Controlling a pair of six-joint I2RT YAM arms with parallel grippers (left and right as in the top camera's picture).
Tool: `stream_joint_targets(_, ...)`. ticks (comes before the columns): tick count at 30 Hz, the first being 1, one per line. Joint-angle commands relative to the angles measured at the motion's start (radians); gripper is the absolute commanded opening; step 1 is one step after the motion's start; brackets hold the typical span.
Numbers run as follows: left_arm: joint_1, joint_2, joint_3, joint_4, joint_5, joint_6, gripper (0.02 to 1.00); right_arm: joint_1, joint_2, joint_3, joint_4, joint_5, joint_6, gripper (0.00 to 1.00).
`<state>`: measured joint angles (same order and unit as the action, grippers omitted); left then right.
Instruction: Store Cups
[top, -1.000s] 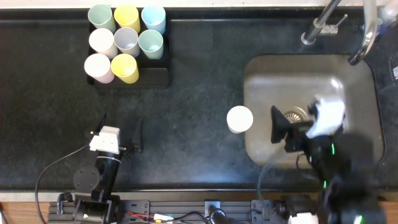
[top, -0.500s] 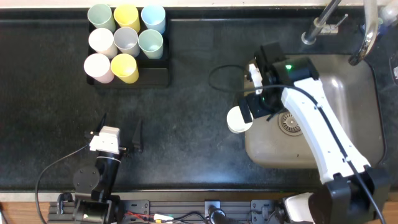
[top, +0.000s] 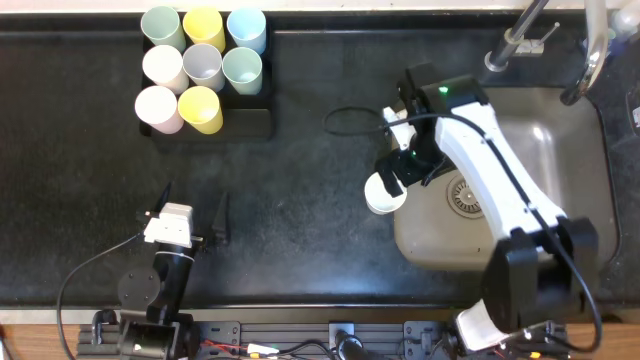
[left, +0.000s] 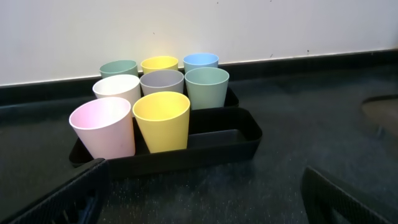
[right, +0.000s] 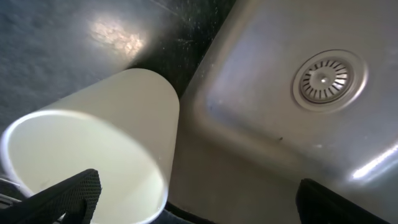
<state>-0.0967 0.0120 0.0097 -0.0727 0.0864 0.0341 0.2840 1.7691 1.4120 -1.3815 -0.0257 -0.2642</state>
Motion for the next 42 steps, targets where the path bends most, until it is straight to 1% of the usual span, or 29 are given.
stream_joint_targets(1, 0.004, -0.010, -0.002, -0.002, 0.002, 0.018, 0.998, 0.003, 0.029, 0.024, 0.015, 0.001, -0.029, 0.998)
stream_joint_targets(4, 0.004, -0.010, -0.002, -0.002, 0.002, 0.018, 0.998, 0.003, 0.047, 0.024, 0.030, 0.001, -0.032, 0.989)
stream_joint_targets(6, 0.004, -0.010, -0.002, -0.002, 0.002, 0.018, 0.998, 0.003, 0.056, 0.024, 0.042, 0.000, -0.037, 0.939)
stream_joint_targets(7, 0.004, -0.010, -0.002, -0.002, 0.002, 0.018, 0.998, 0.004, 0.057, 0.024, 0.047, 0.000, -0.040, 0.890)
stream_joint_targets(8, 0.004, -0.010, -0.002, -0.002, 0.002, 0.018, 0.998, 0.004, 0.057, 0.024, 0.049, -0.002, -0.040, 0.805)
stream_joint_targets(10, 0.004, -0.010, -0.002, -0.002, 0.002, 0.018, 0.998, 0.005, 0.057, 0.024, 0.051, -0.013, -0.040, 0.321)
stream_joint_targets(11, 0.004, -0.010, -0.002, -0.002, 0.002, 0.018, 0.998, 0.005, 0.057, 0.024, 0.051, -0.024, -0.040, 0.211)
stream_joint_targets(13, 0.004, -0.010, -0.002, -0.002, 0.002, 0.018, 0.998, 0.008, 0.057, 0.024, 0.050, -0.058, -0.052, 0.045)
stream_joint_targets(14, 0.004, -0.010, -0.002, -0.002, 0.002, 0.018, 0.998, 0.014, 0.057, 0.024, 0.048, -0.091, -0.053, 0.045)
stream_joint_targets(16, 0.004, -0.010, -0.002, -0.002, 0.002, 0.018, 0.998, 0.024, 0.055, 0.024, 0.043, -0.122, -0.054, 0.042)
stream_joint_targets(20, 0.004, -0.010, -0.002, -0.002, 0.002, 0.018, 0.998, 0.040, 0.020, 0.040, 0.034, -0.124, -0.049, 0.042)
stream_joint_targets(23, 0.004, -0.010, -0.002, -0.002, 0.002, 0.018, 0.998, 0.043, -0.028, 0.114, 0.000, -0.113, -0.014, 0.045)
stream_joint_targets(24, 0.004, -0.010, -0.002, -0.002, 0.002, 0.018, 0.998, 0.048, -0.045, 0.163, -0.018, -0.103, 0.000, 0.045)
stream_joint_targets(25, 0.004, -0.010, -0.002, -0.002, 0.002, 0.018, 0.998, 0.073, -0.070, 0.286, -0.049, -0.084, 0.019, 0.042)
stream_joint_targets(28, 0.004, -0.010, -0.002, -0.002, 0.002, 0.018, 0.998, 0.132, -0.044, 0.507, -0.092, -0.086, 0.030, 0.040)
stream_joint_targets(33, 0.004, -0.010, -0.002, -0.002, 0.002, 0.018, 0.996, 0.262, 0.181, 0.902, -0.197, -0.097, 0.040, 0.040)
stream_joint_targets(35, 0.004, -0.010, -0.002, -0.002, 0.002, 0.018, 0.998, 0.311, 0.288, 1.043, -0.187, -0.066, 0.040, 0.040)
stream_joint_targets(39, 0.004, -0.010, -0.002, -0.002, 0.002, 0.018, 0.998, 0.377, 0.447, 1.248, -0.179, -0.013, 0.040, 0.040)
stream_joint_targets(42, 0.004, -0.010, -0.002, -0.002, 0.002, 0.018, 0.998, 0.404, 0.515, 1.308, -0.166, -0.007, 0.040, 0.040)
